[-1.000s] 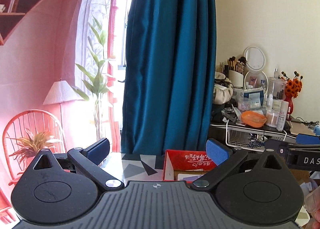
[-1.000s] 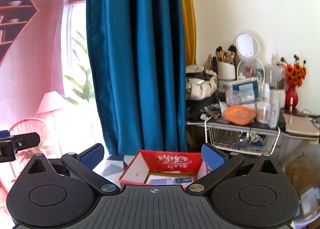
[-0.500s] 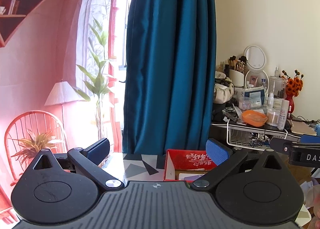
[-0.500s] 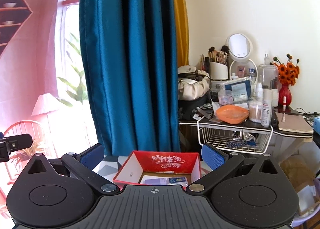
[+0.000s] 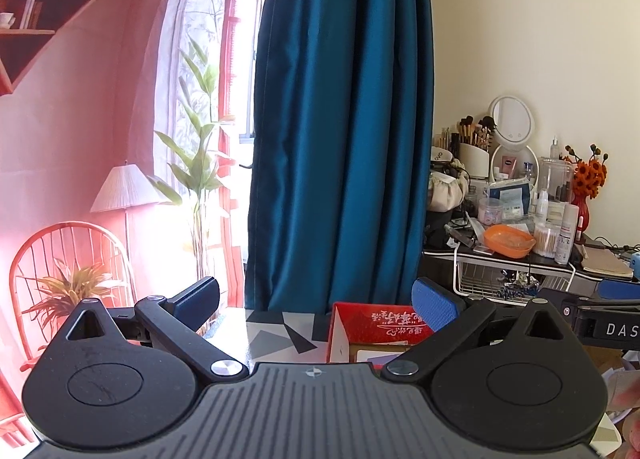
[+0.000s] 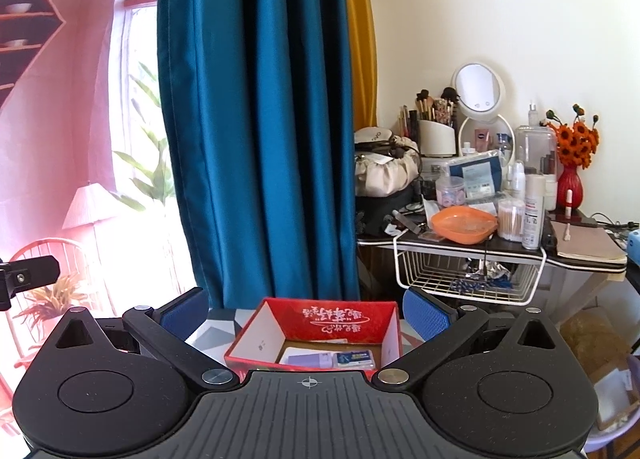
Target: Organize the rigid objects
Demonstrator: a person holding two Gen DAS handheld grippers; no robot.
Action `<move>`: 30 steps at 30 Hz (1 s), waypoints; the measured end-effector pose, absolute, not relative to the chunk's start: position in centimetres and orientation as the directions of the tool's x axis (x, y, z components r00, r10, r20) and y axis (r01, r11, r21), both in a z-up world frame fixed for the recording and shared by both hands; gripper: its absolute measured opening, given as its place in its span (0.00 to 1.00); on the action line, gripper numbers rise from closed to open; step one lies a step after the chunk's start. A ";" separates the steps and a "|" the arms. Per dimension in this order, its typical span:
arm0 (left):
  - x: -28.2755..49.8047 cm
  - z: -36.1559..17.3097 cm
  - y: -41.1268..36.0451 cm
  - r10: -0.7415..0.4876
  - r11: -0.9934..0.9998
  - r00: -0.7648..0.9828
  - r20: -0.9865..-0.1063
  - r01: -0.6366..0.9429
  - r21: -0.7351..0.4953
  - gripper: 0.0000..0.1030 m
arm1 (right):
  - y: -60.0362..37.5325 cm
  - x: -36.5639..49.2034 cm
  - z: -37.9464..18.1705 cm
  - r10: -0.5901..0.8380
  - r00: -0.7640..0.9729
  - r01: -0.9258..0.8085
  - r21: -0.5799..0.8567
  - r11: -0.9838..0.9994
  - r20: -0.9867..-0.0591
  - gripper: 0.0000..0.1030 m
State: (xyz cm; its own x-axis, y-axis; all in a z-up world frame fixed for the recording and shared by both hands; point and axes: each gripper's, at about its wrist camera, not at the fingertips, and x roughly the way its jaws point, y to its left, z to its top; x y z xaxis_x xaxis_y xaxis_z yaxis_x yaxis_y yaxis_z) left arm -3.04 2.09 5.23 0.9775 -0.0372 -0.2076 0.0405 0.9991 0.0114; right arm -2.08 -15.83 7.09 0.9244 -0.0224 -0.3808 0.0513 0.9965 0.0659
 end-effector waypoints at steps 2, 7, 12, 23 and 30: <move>-3.0 5.1 2.1 -0.038 0.999 0.976 -0.212 0.041 0.009 1.00 | -15.8 -2.0 7.0 -0.025 0.923 0.053 0.062 0.997 -0.385 1.00; -2.7 4.9 2.3 -0.040 0.999 0.973 -0.226 0.042 0.004 1.00 | -15.7 -1.7 6.7 -0.025 0.919 0.053 0.061 0.997 -0.394 1.00; -2.7 4.9 2.3 -0.043 0.999 0.972 -0.230 0.045 0.005 1.00 | -15.7 -1.6 6.6 -0.014 0.917 0.043 0.064 0.997 -0.398 1.00; -2.7 5.0 2.1 -0.042 0.999 0.971 -0.234 0.045 0.010 1.00 | -15.8 -1.6 6.3 -0.018 0.916 0.048 0.067 0.997 -0.400 1.00; -2.4 4.7 2.1 -0.046 0.999 0.967 -0.252 0.051 0.012 1.00 | -15.7 -1.3 6.0 -0.015 0.911 0.049 0.073 0.996 -0.412 1.00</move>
